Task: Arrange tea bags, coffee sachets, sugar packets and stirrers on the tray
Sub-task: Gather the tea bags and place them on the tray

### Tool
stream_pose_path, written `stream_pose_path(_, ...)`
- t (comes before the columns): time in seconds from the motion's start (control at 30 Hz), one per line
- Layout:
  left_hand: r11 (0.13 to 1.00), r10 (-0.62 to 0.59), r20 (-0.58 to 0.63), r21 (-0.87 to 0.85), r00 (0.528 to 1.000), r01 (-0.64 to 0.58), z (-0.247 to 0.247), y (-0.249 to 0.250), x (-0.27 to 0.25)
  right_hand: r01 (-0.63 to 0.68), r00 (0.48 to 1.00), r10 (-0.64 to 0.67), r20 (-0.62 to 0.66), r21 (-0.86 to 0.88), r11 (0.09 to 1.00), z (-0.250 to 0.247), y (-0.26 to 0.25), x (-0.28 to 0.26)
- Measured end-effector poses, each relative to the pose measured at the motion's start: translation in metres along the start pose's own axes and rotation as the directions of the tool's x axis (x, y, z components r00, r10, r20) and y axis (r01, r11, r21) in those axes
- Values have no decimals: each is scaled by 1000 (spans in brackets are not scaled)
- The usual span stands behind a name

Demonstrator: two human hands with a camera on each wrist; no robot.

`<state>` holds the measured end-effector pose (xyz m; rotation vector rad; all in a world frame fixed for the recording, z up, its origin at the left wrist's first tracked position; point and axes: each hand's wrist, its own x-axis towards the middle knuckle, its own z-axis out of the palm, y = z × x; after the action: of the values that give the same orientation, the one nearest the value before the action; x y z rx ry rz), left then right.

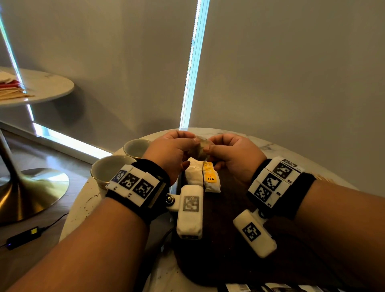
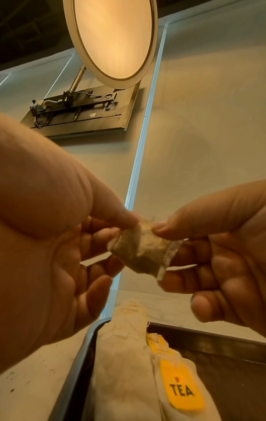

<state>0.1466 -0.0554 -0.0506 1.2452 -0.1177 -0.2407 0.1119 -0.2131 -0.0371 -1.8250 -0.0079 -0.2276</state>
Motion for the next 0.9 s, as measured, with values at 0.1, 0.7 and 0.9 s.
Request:
stream_pose_path(0.1, 1000, -2, 19, 25, 1000, 2, -1, -1, -1, 15, 1000, -13, 26, -72, 997, 0, -2, 1)
stream_pose_path(0.7, 982, -121, -68, -152, 990, 110, -3, 8, 0, -177, 912, 363, 193, -613, 770, 14, 3, 4)
stream_pose_path(0.9, 981, -158, -71, -128, 985, 148, -3, 7, 2, -82, 943, 293, 156, -747, 660, 20, 3, 10)
